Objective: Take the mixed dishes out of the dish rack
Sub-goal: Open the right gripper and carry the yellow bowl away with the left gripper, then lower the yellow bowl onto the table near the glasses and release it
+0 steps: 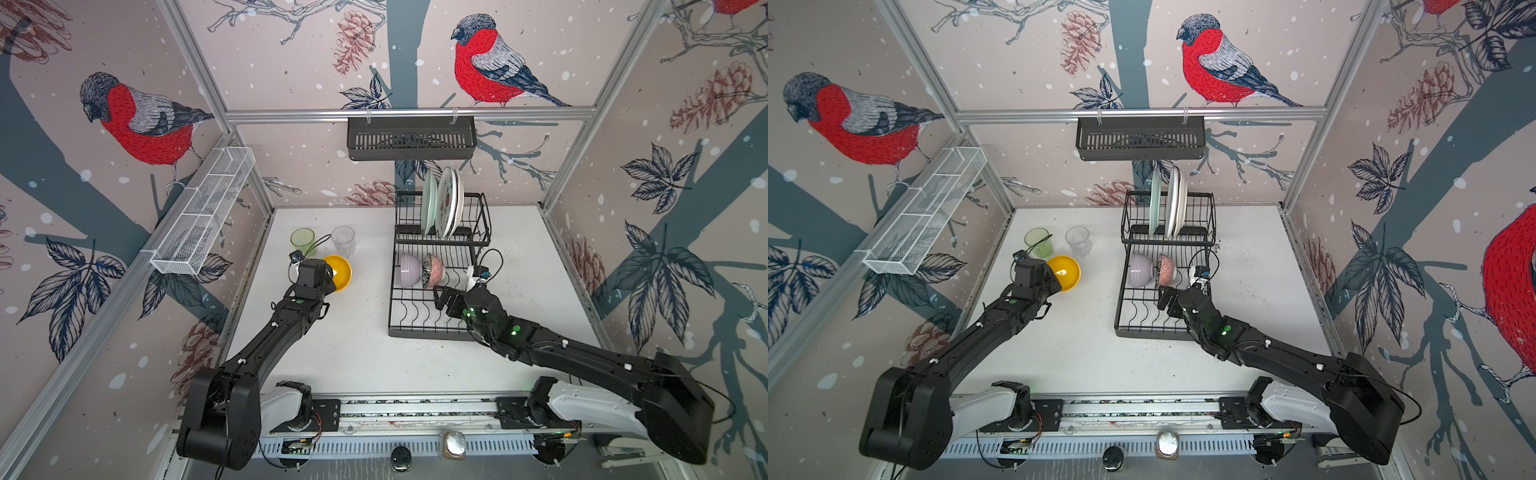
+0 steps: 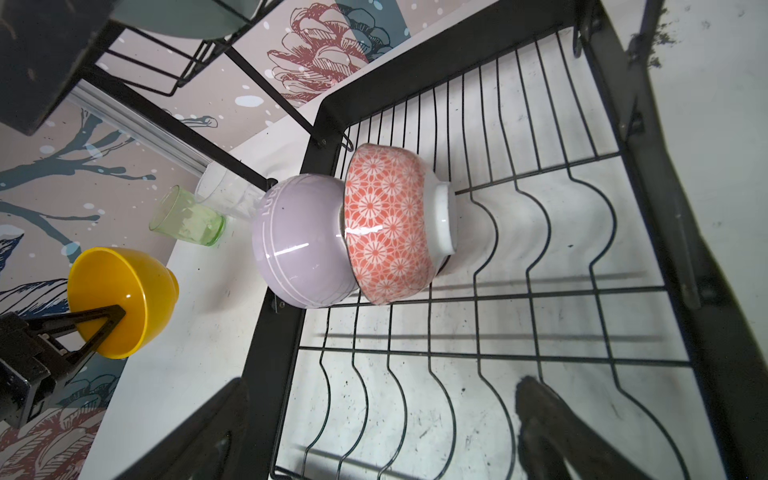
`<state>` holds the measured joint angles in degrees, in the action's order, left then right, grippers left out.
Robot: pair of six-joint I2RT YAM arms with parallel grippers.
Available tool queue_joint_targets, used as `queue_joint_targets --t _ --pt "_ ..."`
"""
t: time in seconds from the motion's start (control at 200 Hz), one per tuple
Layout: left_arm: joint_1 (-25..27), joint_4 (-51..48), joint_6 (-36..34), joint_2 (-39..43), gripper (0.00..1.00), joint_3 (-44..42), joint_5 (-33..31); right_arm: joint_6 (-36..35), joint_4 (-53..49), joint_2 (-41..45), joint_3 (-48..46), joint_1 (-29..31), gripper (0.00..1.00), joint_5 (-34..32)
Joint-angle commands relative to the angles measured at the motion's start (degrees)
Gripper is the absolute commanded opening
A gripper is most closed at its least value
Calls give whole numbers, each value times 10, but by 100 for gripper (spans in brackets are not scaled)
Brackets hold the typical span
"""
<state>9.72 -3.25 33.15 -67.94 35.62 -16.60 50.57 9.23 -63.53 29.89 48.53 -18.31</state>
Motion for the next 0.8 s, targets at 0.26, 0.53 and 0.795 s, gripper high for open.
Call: queue_joint_targets --t 0.26,0.53,0.795 --pt "-25 17 18 -79 14 13 16 -40 6 17 -2 -33 100 58" --pt "-26 17 12 -133 18 28 27 -35 25 20 -20 -39 99 74" --pt "-26 20 10 -142 36 23 16 -35 22 22 -25 -50 100 79"
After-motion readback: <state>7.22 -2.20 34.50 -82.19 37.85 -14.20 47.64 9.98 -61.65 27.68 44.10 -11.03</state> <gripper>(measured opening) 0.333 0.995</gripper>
